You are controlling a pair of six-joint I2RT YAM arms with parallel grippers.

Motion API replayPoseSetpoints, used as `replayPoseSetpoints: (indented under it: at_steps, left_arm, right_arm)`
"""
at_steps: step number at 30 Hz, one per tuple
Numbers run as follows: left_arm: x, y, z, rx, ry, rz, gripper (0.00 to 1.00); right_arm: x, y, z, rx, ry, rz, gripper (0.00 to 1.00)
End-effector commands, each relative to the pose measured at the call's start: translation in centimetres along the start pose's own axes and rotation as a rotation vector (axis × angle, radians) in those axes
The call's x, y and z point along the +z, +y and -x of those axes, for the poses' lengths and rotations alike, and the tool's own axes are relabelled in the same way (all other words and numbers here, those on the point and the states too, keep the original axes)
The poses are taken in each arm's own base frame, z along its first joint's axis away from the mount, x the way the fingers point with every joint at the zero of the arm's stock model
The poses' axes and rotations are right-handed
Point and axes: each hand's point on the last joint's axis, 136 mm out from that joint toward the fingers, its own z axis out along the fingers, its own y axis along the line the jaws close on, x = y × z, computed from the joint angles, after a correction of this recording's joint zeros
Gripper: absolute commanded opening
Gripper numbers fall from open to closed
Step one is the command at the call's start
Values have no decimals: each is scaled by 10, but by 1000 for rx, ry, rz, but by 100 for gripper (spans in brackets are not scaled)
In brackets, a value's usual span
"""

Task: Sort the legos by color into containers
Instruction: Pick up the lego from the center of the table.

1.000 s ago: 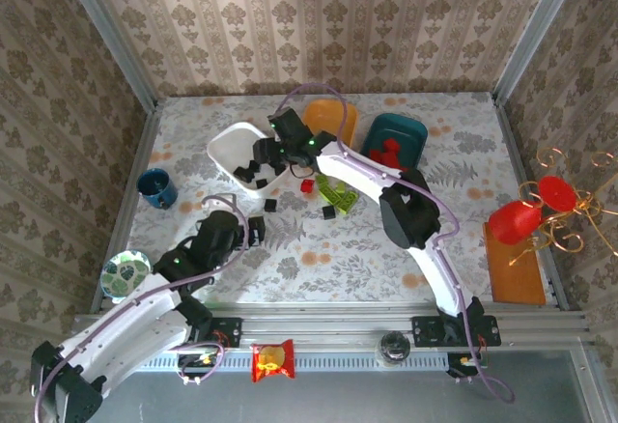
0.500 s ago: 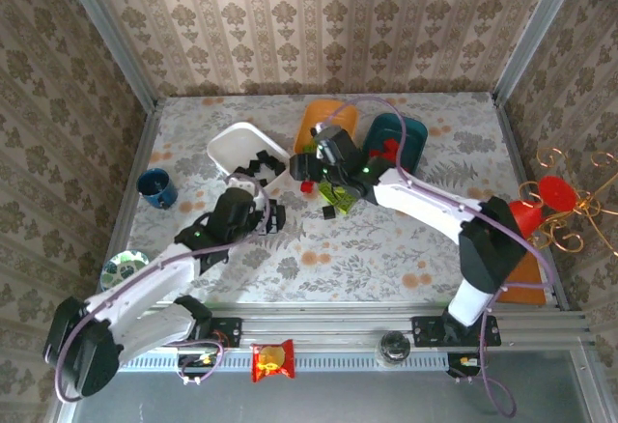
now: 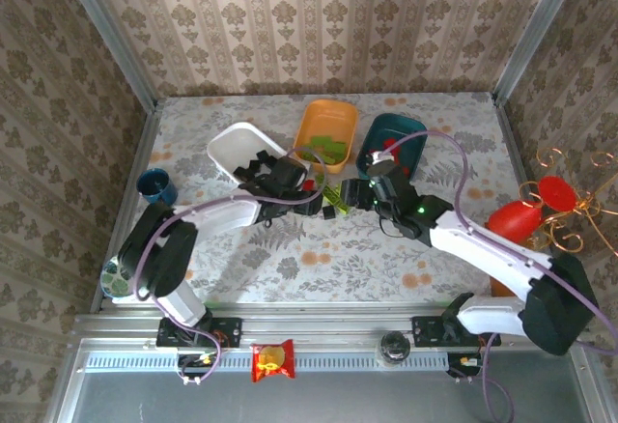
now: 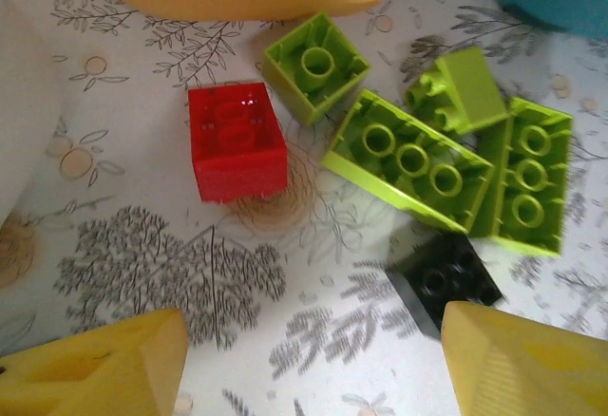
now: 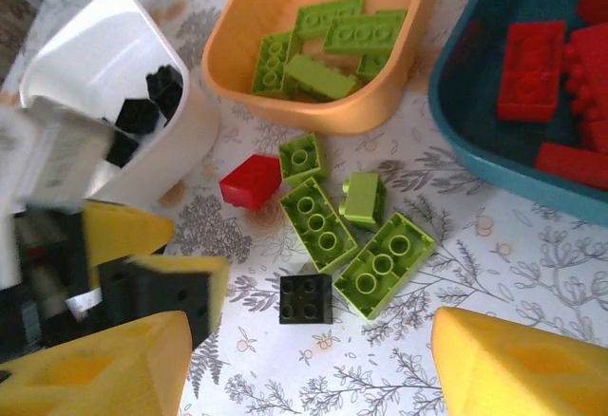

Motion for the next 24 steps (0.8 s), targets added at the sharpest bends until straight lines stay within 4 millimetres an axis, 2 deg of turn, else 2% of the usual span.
replayPoseSetpoints:
  at_steps: [1, 9, 13, 21, 24]
  left_arm:
    - [15, 9, 19, 25, -27, 40, 72]
    - [50, 19, 30, 64, -13, 111, 66]
    - [60, 23, 26, 65, 5, 132, 57]
    - [47, 27, 27, 62, -20, 159, 36]
    - [34, 18, 32, 73, -44, 145, 32]
  right_arm:
    - [-12, -14, 0, 30, -29, -40, 69]
    - [-28, -21, 3, 34, -56, -42, 70]
    - [-33, -24, 6, 37, -69, -45, 70]
    - [-34, -27, 5, 47, -72, -44, 70]
    - [-33, -29, 4, 53, -72, -48, 70]
